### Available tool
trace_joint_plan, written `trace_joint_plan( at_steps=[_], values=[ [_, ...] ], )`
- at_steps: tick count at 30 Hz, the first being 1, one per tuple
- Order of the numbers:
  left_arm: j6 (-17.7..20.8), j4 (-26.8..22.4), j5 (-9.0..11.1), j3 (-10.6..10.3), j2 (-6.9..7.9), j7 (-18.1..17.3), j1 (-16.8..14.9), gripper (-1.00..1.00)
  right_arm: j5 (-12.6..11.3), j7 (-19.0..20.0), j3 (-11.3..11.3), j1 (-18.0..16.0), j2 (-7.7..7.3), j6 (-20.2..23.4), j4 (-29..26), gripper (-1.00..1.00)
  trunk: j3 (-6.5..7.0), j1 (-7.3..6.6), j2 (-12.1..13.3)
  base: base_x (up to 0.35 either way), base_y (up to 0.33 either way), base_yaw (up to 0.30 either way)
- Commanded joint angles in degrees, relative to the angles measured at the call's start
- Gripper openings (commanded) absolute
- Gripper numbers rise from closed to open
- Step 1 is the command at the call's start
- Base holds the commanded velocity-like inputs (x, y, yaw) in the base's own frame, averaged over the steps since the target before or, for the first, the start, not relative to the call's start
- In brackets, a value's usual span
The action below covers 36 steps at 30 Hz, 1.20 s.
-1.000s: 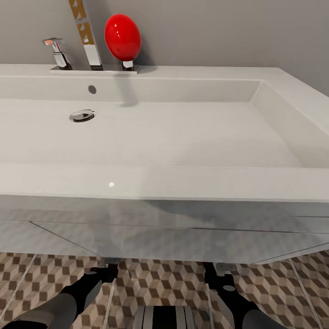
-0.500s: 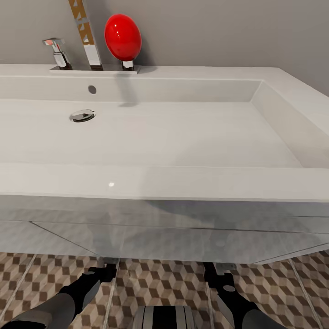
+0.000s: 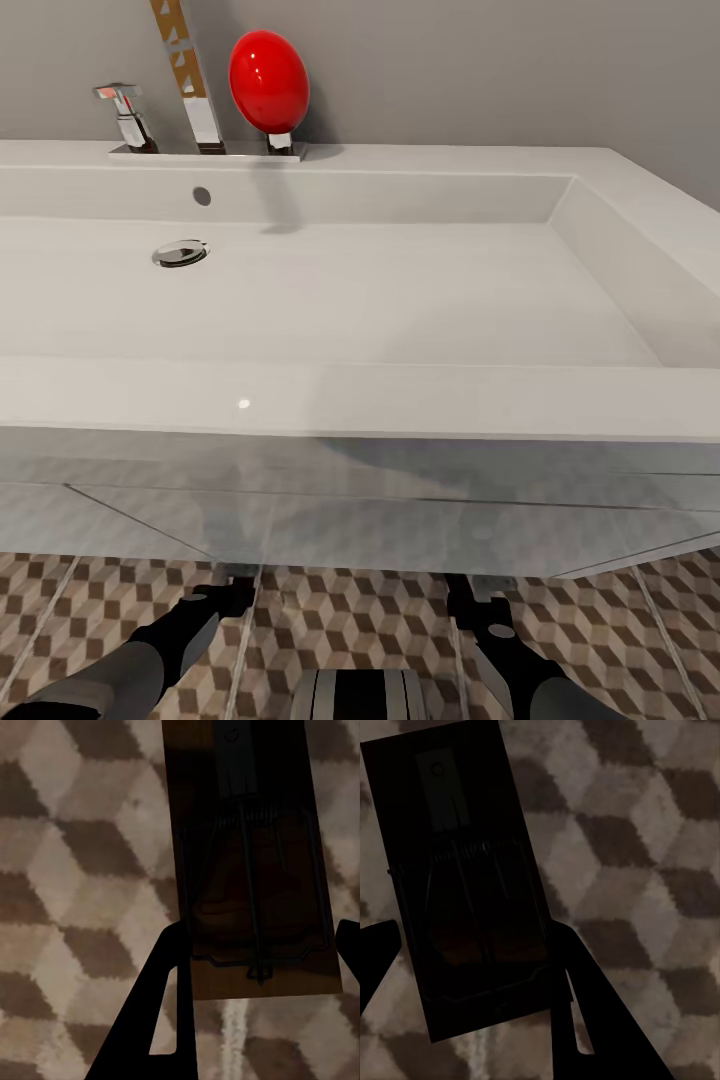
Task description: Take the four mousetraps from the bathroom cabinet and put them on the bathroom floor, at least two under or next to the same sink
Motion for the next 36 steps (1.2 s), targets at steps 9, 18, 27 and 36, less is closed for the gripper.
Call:
trace_joint_plan(
  at_steps=[9, 18, 27, 36],
  values=[
    [-0.7, -0.1, 0.5, -0.5, 0.10, 0.3, 0.0, -1.00, 0.5, -0.1, -0.3, 0.0, 0.03, -0.1, 0.1, -1.00, -0.03, -0.01, 0.0, 0.000, 0.000, 0.000],
    [-2.0, -0.2, 0.5, -0.5, 0.43, 0.3, 0.0, -1.00, 0.5, -0.1, -0.3, 0.0, 0.03, -0.1, 0.1, -1.00, -0.03, -0.01, 0.0, 0.000, 0.000, 0.000],
    [-1.7, -1.4, 0.5, -0.5, 0.52, 0.3, 0.0, -1.00, 0.4, -0.1, -0.3, 0.0, 0.03, 0.6, -0.7, -1.00, -0.03, -0.01, 0.0, 0.000, 0.000, 0.000],
    [-0.8, -3.1, 0.6, -0.5, 0.47, 0.2, -0.1, -1.00, 0.5, -0.1, -0.3, 0.2, 1.98, 1.2, -0.9, -1.00, -0.03, -0.01, 0.0, 0.000, 0.000, 0.000]
  ],
)
